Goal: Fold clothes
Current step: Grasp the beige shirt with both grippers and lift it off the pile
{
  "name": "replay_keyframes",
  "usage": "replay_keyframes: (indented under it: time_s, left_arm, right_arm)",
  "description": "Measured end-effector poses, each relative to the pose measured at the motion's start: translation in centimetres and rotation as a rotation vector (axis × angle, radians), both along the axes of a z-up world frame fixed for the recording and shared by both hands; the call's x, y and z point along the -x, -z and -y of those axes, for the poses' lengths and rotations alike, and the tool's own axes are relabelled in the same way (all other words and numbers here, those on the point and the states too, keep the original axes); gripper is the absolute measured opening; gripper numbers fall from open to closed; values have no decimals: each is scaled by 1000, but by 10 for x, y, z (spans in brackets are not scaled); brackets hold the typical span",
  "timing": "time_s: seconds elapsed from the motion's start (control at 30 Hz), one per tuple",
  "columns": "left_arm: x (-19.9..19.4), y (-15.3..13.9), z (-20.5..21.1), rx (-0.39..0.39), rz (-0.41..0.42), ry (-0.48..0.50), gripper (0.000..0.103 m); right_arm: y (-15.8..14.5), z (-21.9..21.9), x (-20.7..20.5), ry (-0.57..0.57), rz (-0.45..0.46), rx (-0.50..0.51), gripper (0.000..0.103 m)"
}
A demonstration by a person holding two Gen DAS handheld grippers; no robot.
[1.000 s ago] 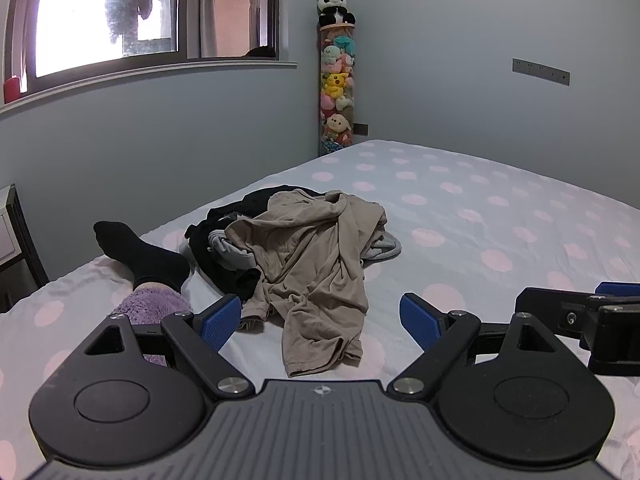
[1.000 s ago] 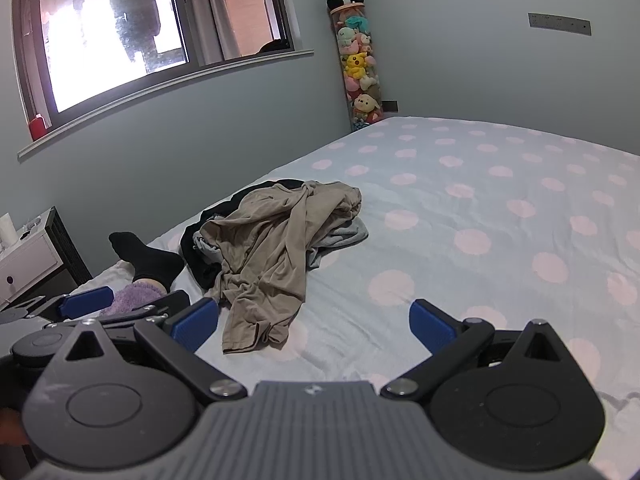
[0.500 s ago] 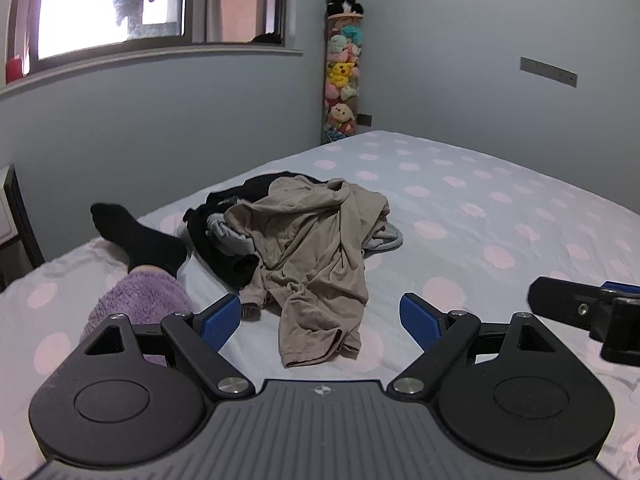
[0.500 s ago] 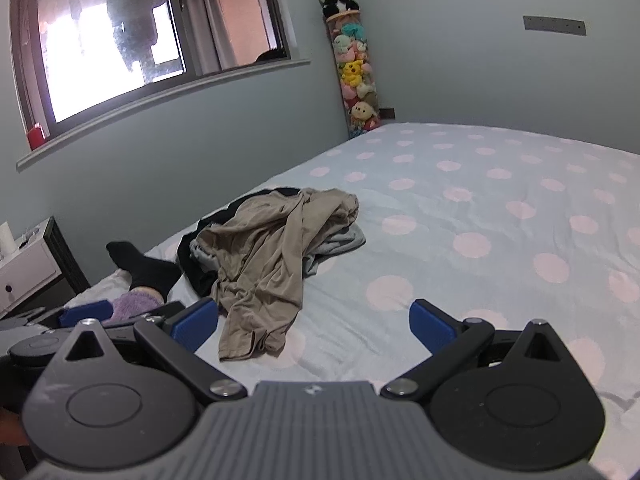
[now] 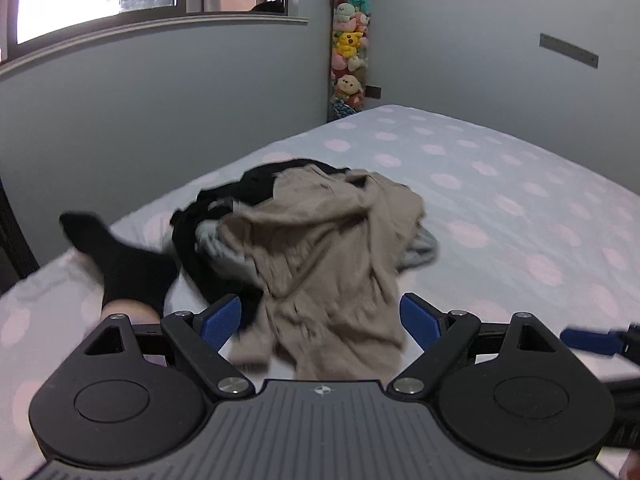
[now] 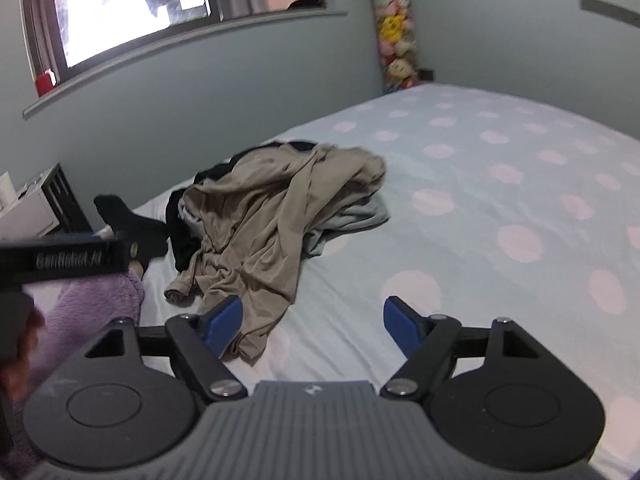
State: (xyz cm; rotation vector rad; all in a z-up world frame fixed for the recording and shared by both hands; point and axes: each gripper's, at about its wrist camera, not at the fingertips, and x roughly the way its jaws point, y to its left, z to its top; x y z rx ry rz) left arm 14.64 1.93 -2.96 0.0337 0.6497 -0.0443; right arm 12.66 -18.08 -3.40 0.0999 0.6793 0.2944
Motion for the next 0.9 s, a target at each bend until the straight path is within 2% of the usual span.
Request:
replay_keyframes:
  time_s: [0.13, 0.23, 0.37, 0.4, 0.43, 0.47, 0.5, 0.53, 0.57, 0.6, 0.63, 0.7, 0.77, 0.83, 0.9]
  left_arm:
    - [-55, 11, 0, -54, 19, 46, 87]
    - [-97, 29, 2, -131, 8, 149, 87]
    - [-130, 53, 9, -219, 42, 215, 87]
    - [-137, 59, 10, -228, 46, 223, 82]
    - [-142, 64, 9, -216, 38, 223, 69]
    - [-148, 69, 8, -199, 26, 227, 62]
    - [-152, 73, 6, -164, 7, 233, 48]
    - [-154, 75, 2, -117, -8, 234, 38]
    - [-156, 77, -2, -69, -22, 235, 35]
    - [-157, 78, -5, -36, -31, 235, 30]
    - [-156, 76, -5, -34, -28, 234, 19]
    - [-154, 71, -7, -29, -23, 231, 8]
    - [-147, 62, -4, -52, -25, 257, 2]
    - [-134, 49, 1, -75, -14, 288, 2]
    - [-119, 34, 7, -56, -6, 302, 1]
  right_arm:
    - [23, -17, -48, -70, -30, -2, 73]
    - [36, -27, -81, -94, -44, 0, 72]
    - [55, -38, -122, -95, -68, -25, 69]
    - [59, -40, -130, -94, -73, -31, 67]
    - [61, -41, -135, -92, -76, -37, 63]
    - [62, -41, -137, -89, -77, -43, 59]
    - [62, -42, -139, -87, -78, -48, 55]
    - [63, -42, -141, -84, -80, -53, 46]
    - [64, -43, -143, -81, -81, -58, 25]
    - [64, -43, -145, -79, -82, -64, 13]
    - [65, -43, -147, -76, -83, -69, 5]
    - [66, -44, -151, -71, -86, -79, 3]
    - [55, -34, -140, -27, -56, -46, 3]
    - [39, -13, -118, 38, -25, -32, 2]
    - [23, 8, -97, 103, 7, -17, 2]
